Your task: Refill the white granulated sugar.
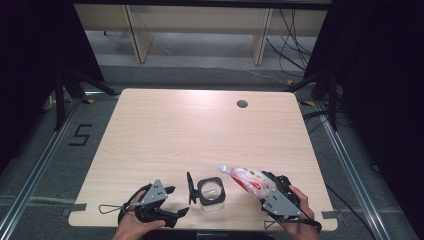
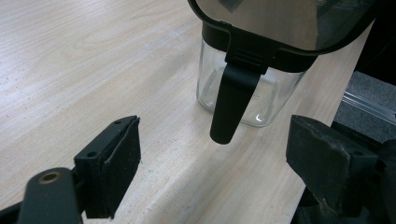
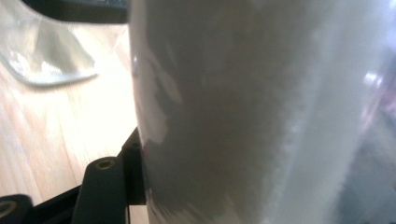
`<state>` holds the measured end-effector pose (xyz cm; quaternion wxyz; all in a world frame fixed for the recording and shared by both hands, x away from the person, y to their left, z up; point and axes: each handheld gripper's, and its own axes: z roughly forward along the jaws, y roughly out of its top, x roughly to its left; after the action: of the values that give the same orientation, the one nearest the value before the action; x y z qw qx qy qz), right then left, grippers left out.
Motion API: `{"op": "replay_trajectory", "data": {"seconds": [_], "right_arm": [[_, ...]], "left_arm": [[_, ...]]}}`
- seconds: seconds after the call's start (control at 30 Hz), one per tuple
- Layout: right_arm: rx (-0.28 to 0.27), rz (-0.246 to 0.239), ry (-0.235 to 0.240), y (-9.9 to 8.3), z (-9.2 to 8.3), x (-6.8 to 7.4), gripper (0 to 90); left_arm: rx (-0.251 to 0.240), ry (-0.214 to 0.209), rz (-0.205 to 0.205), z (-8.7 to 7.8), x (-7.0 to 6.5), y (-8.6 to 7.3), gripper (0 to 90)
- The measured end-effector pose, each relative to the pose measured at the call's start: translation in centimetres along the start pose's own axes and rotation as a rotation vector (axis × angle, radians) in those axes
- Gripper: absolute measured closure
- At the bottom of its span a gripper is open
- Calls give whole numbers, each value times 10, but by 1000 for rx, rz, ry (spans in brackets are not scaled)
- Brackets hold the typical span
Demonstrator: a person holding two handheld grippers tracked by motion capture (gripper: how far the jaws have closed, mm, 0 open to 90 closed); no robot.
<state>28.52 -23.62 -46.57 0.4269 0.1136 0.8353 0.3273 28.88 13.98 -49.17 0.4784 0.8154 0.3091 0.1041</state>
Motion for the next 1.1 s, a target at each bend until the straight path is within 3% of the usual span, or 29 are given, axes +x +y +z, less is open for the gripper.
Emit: {"op": "replay_trajectory", "data": {"seconds": [0.07, 0.17, 0.27, 0.3, 0.33, 0.43, 0.5, 0.57, 0.6, 0.63, 0.73, 0.8, 0.87, 0.97, 1.0, 1.03, 1.07, 1.1], "right_arm": [[14, -18, -11, 0, -3, 2, 397], [24, -64, -20, 1, -5, 3, 397], [38, -82, -32, 2, -9, 4, 397], [33, -111, -38, 2, -10, 4, 397], [41, -132, -56, 3, -10, 5, 397], [57, -200, -80, 4, -12, 7, 397], [73, -191, -81, 5, -13, 9, 398], [92, -250, -93, 6, -12, 10, 398], [108, -257, -94, 7, -13, 12, 398], [100, -298, -90, 8, -12, 10, 398], [115, -285, -88, 10, -13, 14, 399], [117, -348, -103, 12, -12, 15, 399], [147, -345, -108, 12, -13, 17, 399], [152, -388, -120, 11, -12, 18, 399], [157, -418, -126, 11, -12, 18, 399], [161, -484, -132, 14, -12, 16, 399], [177, -446, -136, 11, -12, 19, 400], [176, -460, -139, 11, -12, 20, 400]], "left_arm": [[12, 3, 26, -1, 1, 0, 174], [27, -2, 14, -1, -1, 0, 174], [5, -2, 13, 2, -2, -1, 174], [38, 2, 42, 0, 0, 0, 174], [31, -2, 21, 2, -2, 0, 174], [30, 9, 47, 1, -1, 1, 174], [28, 11, 30, 1, -2, 0, 174], [34, 11, 46, 0, -2, 1, 174], [24, 3, 36, 1, -3, 0, 174], [27, -1, 27, 2, -4, 0, 174], [31, 9, 36, 1, -3, 1, 174], [24, 6, 44, 1, -2, 1, 174], [26, 13, 22, 0, -2, 1, 174], [29, 12, 38, 0, -2, 0, 174], [23, 9, 28, 1, -2, 0, 174], [18, 8, 24, 2, -3, 0, 174], [24, 9, 30, 1, -2, 0, 174], [20, 6, 24, 2, -3, 0, 174]]}}
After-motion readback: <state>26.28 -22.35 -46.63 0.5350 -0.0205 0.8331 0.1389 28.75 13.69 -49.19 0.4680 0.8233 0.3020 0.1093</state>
